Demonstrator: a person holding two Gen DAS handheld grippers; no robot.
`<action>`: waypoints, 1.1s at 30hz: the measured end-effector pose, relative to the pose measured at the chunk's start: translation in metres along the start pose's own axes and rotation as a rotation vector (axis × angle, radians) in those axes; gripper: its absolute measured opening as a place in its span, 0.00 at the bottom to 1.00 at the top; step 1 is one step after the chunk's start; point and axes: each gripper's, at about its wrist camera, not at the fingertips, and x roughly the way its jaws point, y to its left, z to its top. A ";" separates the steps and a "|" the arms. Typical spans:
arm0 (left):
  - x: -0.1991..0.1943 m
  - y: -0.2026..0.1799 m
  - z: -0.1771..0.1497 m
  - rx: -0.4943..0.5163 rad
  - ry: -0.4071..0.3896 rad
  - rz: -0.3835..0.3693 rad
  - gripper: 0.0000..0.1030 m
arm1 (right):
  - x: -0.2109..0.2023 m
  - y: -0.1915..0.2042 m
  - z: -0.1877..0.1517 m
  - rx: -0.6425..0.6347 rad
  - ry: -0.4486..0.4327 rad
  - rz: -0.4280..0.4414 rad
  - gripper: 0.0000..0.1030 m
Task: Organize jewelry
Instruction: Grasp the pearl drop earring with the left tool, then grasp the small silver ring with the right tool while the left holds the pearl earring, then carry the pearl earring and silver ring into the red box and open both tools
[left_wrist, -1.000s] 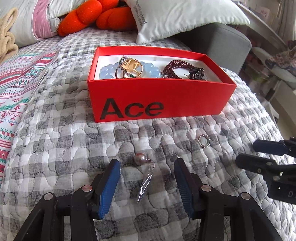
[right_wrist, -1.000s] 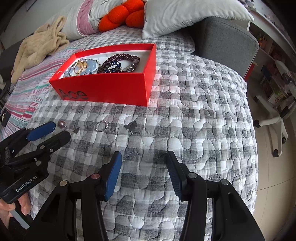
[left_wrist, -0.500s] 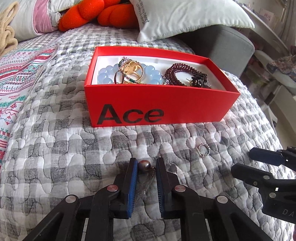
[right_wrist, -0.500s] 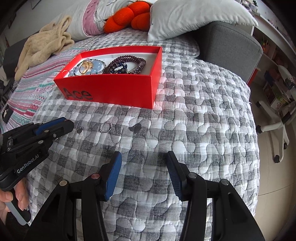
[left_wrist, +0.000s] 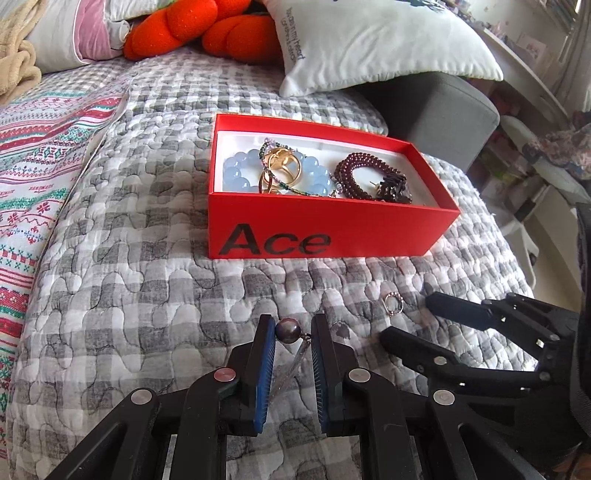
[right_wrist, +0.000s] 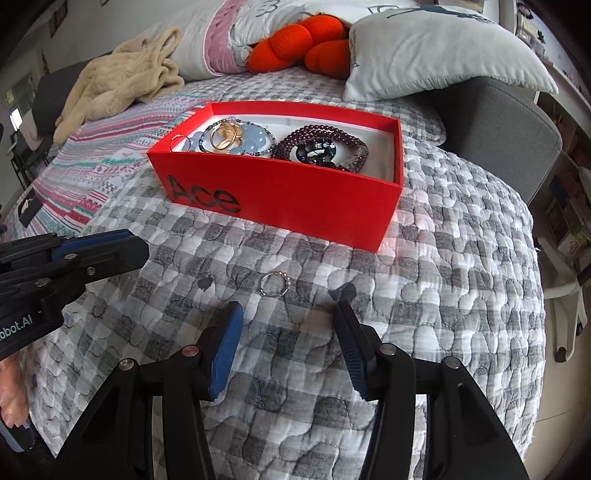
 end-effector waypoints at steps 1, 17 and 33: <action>-0.002 0.000 -0.001 0.001 -0.002 -0.002 0.13 | 0.001 0.002 0.001 -0.010 -0.007 0.001 0.54; -0.001 0.004 0.001 -0.017 0.020 -0.012 0.13 | 0.007 0.011 0.006 -0.078 -0.030 -0.005 0.23; -0.011 0.017 0.016 -0.061 0.011 -0.061 0.13 | -0.029 0.005 0.021 -0.011 -0.097 0.031 0.16</action>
